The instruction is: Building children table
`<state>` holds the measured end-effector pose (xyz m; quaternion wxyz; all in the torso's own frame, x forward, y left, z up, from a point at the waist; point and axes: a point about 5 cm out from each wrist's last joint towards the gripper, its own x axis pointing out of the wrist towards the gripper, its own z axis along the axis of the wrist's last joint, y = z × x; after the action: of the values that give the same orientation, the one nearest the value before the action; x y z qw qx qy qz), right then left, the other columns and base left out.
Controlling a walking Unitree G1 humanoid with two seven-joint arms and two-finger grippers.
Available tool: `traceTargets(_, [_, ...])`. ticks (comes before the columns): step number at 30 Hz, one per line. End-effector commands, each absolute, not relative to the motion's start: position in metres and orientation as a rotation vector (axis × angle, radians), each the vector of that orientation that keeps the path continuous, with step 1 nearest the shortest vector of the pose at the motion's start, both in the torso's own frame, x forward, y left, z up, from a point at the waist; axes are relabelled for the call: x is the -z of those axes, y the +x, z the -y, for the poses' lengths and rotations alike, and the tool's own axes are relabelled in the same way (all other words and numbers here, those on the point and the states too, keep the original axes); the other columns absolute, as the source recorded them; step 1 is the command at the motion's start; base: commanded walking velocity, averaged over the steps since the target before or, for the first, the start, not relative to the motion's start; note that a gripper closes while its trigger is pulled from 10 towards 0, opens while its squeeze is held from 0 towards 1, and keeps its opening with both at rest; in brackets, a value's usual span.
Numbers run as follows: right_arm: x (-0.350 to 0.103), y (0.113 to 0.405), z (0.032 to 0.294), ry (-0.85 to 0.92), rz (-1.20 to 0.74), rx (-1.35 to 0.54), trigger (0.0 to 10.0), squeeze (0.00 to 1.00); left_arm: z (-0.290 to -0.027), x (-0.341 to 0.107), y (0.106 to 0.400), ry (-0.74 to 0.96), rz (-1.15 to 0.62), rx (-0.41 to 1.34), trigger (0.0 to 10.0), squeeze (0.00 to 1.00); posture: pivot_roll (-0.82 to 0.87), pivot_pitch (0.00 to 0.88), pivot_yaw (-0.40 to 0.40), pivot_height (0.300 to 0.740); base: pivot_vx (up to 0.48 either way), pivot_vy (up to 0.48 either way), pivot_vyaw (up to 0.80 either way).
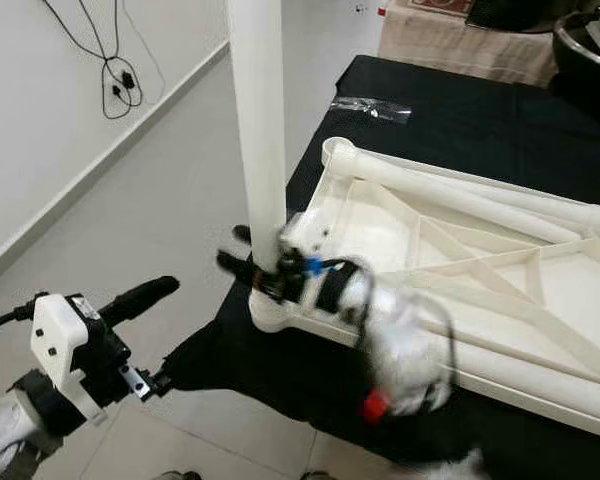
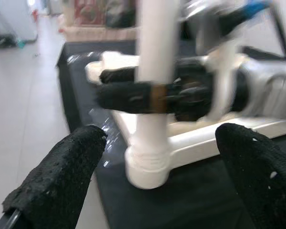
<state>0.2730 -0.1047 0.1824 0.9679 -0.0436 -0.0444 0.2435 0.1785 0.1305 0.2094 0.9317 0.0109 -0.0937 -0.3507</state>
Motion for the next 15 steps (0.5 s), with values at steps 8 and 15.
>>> traceTargets(8, [-0.151, 0.278, 0.147, -0.157, -0.108, -0.271, 0.0, 0.0, -0.132, -0.199, 0.182, 0.021, 0.148, 0.705, 10.0, 0.0, 0.07, 0.165, -0.024, 0.74, 0.0, 0.0, 0.0])
traceTargets(15, [-0.163, 0.278, 0.116, -0.031, -0.044, -0.444, 10.0, 1.0, -0.132, -0.197, 0.181, 0.022, 0.141, 0.689, 10.0, 0.0, 0.07, 0.159, -0.025, 0.74, 0.0, 0.0, 0.0])
